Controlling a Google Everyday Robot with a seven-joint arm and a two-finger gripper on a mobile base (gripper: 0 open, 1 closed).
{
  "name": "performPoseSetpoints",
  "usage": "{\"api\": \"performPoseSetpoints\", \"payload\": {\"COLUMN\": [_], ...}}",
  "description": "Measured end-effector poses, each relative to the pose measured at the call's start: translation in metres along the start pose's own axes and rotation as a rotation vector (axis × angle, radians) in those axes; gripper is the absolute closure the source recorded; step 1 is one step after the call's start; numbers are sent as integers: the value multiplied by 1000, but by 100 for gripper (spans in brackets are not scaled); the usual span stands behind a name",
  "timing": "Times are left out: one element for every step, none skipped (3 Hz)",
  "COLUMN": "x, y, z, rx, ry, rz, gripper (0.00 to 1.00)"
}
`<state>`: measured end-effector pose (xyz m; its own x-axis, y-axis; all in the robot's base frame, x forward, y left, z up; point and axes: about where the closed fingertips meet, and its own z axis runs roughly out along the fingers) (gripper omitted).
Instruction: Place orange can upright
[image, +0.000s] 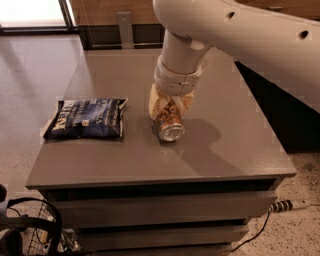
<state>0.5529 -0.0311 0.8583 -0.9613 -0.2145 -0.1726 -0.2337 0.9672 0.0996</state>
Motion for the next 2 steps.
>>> {"api": "performPoseSetpoints", "payload": {"x": [2,7], "y": [-26,-55], "z": [-27,-51], "rx": [-42,-73], "ry": [-182,-349], "rz": [20,15], "gripper": [100,100]}}
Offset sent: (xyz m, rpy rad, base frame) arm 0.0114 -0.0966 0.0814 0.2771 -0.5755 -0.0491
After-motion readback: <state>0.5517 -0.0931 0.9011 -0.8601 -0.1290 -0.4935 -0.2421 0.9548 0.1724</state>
